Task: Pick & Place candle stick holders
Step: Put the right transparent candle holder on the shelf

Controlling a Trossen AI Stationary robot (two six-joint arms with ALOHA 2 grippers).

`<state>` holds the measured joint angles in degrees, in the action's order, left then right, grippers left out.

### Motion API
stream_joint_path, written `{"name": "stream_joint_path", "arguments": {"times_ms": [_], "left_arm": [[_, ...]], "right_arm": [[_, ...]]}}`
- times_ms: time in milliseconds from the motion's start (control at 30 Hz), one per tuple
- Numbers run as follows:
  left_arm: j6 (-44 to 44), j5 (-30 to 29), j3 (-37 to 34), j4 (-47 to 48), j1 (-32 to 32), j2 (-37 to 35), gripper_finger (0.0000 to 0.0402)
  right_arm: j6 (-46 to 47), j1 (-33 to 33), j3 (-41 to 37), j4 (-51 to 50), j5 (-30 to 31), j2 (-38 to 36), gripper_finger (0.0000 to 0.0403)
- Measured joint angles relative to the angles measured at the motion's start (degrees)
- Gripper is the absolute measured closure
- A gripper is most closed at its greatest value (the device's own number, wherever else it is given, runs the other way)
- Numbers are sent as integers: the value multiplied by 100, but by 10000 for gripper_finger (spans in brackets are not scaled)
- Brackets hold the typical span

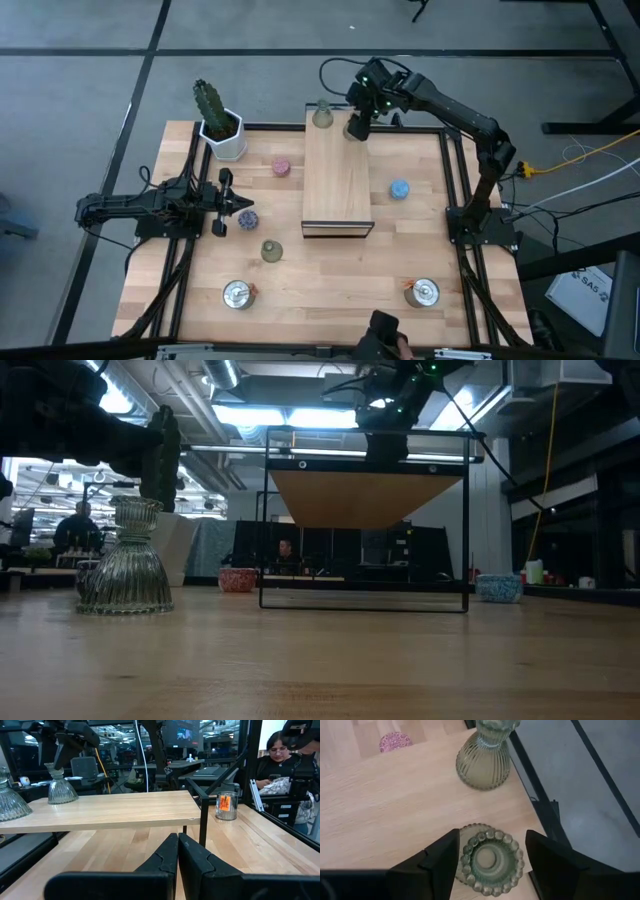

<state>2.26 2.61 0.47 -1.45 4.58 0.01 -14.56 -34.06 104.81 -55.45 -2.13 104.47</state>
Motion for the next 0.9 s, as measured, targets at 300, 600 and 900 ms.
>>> {"name": "stream_joint_path", "arguments": {"times_ms": [300,600,900], "left_arm": [[1,0,0,0,-1,-2,395],[0,0,2,0,0,0,395],[0,0,1,0,0,-2,395]], "right_arm": [[-6,-2,0,308,-2,-224,149],[-85,-2,0,-169,-96,-612,145],[408,96,0,-970,-97,-787,177]]}}
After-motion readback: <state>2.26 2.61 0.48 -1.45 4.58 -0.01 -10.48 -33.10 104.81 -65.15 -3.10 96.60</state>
